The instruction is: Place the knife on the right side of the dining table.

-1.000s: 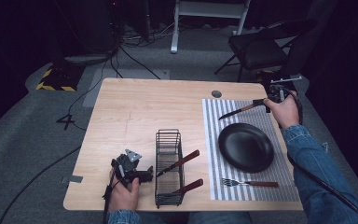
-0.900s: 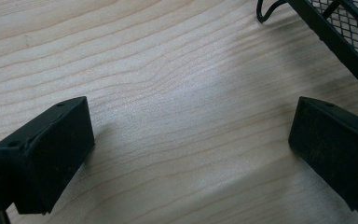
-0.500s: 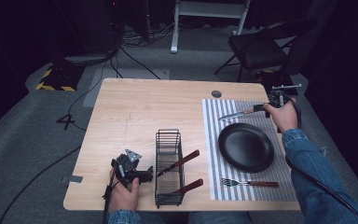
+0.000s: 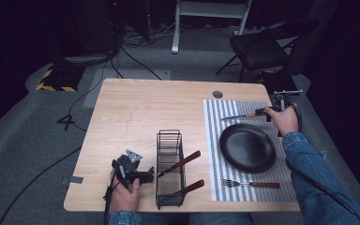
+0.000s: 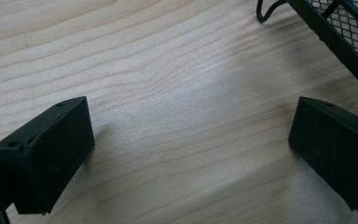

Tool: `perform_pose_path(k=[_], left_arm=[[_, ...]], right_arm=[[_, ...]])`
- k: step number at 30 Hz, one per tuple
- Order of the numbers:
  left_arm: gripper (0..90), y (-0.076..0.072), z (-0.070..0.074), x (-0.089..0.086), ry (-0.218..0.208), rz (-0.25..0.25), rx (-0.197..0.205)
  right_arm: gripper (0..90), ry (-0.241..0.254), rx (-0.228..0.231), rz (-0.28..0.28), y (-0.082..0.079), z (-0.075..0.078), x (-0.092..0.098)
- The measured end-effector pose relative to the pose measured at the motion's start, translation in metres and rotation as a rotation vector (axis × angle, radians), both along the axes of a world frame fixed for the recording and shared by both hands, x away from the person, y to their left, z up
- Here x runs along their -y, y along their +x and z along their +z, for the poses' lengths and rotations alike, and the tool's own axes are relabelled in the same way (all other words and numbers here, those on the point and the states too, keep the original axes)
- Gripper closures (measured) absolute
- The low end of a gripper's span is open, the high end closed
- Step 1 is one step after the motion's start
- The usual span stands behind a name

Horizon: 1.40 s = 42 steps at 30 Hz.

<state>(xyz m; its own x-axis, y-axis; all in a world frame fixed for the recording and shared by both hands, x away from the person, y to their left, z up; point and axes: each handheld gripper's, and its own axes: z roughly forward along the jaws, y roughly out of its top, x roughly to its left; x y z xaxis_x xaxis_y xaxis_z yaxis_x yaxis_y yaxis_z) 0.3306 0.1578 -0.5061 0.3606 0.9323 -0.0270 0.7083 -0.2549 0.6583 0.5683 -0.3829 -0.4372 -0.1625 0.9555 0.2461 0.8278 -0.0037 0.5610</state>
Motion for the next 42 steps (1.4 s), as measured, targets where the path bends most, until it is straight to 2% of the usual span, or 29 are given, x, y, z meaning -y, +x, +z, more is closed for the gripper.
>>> perform_pose_path(k=[10, 20, 27, 37, 42], left_arm=[[0.1, 0.0, 0.0, 0.0, 0.0, 0.0, -0.001], [0.1, 0.0, 0.0, 0.0, 0.0, 0.0, 0.0], [0.0, 0.0, 0.0, 0.0, 0.0, 0.0, 0.0], [0.1, 0.0, 0.0, 0.0, 0.0, 0.0, 0.0], [0.0, 0.0, 0.0, 0.0, 0.0, 0.0, -0.001]], right_arm=[[36.9, 0.012, -0.02, -0.031, 0.001, -0.014, 0.005], [35.6, 0.007, -0.027, -0.032, 0.0, -0.023, 0.007], [34.9, 0.009, -0.053, -0.039, -0.001, -0.031, 0.009], [34.5, 0.007, -0.061, -0.056, -0.001, -0.036, 0.009], [37.2, 0.0, -0.056, -0.06, -0.002, -0.037, 0.01]])
